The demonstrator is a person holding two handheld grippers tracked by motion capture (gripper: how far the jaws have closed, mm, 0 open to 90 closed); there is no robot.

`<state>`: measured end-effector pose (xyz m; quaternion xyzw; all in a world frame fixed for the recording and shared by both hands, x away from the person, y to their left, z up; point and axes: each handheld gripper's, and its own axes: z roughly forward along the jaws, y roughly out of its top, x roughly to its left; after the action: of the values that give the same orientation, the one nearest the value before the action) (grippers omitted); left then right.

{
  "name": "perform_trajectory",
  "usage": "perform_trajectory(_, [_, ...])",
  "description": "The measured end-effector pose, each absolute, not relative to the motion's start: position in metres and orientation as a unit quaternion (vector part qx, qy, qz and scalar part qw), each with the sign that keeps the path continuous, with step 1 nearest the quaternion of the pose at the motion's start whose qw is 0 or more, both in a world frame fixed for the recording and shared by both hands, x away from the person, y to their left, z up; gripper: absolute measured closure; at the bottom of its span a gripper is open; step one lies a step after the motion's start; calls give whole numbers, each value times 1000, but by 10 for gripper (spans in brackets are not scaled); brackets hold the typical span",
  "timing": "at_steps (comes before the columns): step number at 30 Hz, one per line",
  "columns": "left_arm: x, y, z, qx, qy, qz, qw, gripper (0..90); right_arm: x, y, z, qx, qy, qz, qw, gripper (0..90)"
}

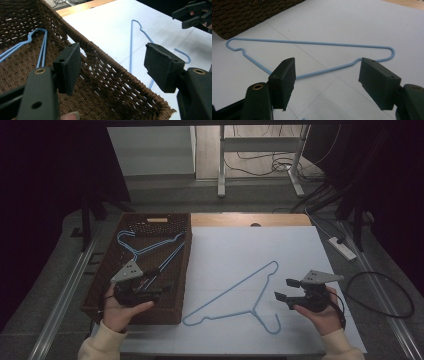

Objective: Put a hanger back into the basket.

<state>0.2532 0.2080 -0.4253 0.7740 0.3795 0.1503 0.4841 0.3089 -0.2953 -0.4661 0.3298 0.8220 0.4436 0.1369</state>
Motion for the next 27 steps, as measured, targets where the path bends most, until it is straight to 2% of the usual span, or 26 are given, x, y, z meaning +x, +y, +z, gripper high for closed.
perform_trajectory(17, [252,196,-431,788,367,136,475,304,307,-287,-469,335,833,417,143,307])
perform_trajectory(27, [251,192,-432,792,361,136,474,304,293,-271,-472,326,853,384,138,308])
